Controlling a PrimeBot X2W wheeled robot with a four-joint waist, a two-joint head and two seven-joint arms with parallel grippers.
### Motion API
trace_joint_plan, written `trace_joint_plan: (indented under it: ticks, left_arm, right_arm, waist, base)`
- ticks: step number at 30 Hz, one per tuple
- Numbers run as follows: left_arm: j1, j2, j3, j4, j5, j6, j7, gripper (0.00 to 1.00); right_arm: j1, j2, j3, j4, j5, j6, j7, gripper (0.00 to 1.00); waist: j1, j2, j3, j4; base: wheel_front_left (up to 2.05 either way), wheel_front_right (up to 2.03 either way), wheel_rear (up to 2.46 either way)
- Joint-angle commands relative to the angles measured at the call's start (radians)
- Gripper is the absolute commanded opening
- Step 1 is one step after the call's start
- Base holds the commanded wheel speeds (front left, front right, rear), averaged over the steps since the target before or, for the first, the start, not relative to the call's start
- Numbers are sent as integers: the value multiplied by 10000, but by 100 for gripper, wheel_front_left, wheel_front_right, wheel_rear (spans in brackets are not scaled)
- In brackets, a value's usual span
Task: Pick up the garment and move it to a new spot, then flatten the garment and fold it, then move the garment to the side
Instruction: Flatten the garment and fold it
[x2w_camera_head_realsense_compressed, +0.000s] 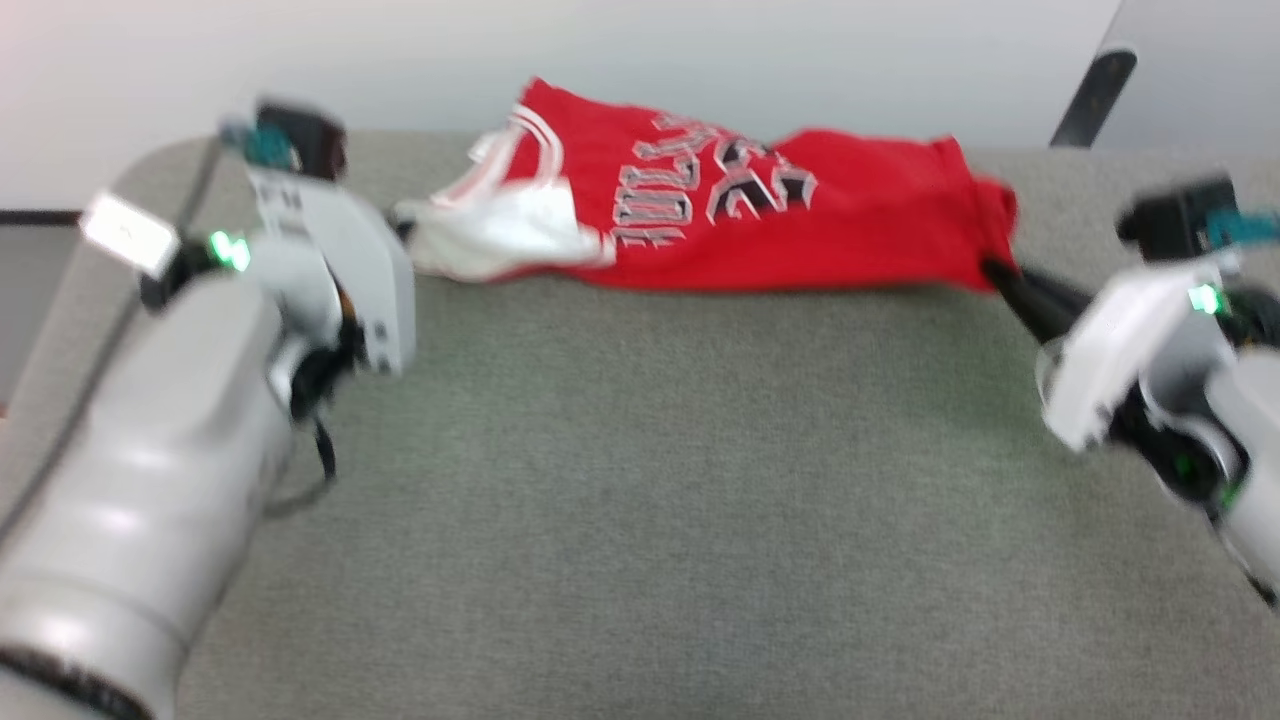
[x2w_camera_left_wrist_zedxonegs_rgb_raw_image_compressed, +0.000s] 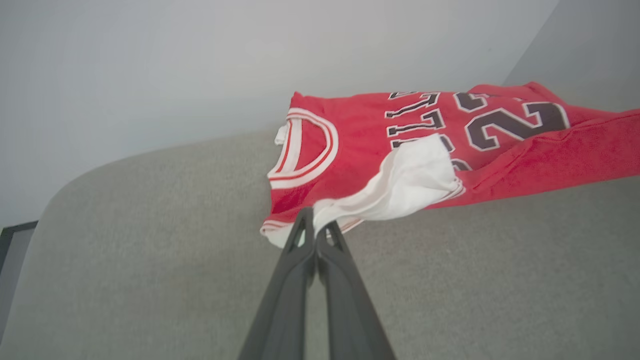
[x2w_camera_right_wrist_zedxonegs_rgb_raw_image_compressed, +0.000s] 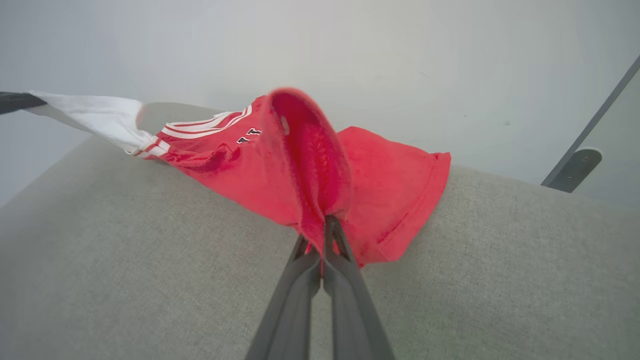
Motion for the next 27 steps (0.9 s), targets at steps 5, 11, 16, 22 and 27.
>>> trace_joint_plan:
  ticks: [5, 11, 16, 22, 27]
  left_arm:
    - [1773, 704, 71, -1806, -409, 819, 453, 0]
    - [4273, 2168, 207, -5703, -1022, 2668, 1499, 0]
    - [6237, 3490, 360, -9344, -1584, 4706, 2425, 0]
    - [7967, 4316, 327, -12419, -2115, 6499, 2968, 0]
    - [8964, 4443, 245, -13697, -2448, 7457, 3074, 0]
  right_arm:
    - [1432, -956, 160, -1249, 559, -9, -147, 0]
    - [2926, -1960, 59, -2437, 1174, -9, -246, 0]
    - [3864, -2529, -12, -3095, 1498, -9, -176, 0]
    - [4696, -3068, -115, -3692, 1906, -9, 68, 0]
    - [5341, -3484, -139, -4166, 2009, -9, 259, 0]
  waist:
    - [0, 0, -566, 351]
    - [0, 0, -641, 473]
    - [0, 0, -647, 557]
    - [0, 0, -622, 562]
    - [0, 0, -539, 520]
  base:
    - [0, 0, 0]
    - [0, 0, 0]
    - [0, 0, 0]
    - [0, 0, 0]
    - [0, 0, 0]
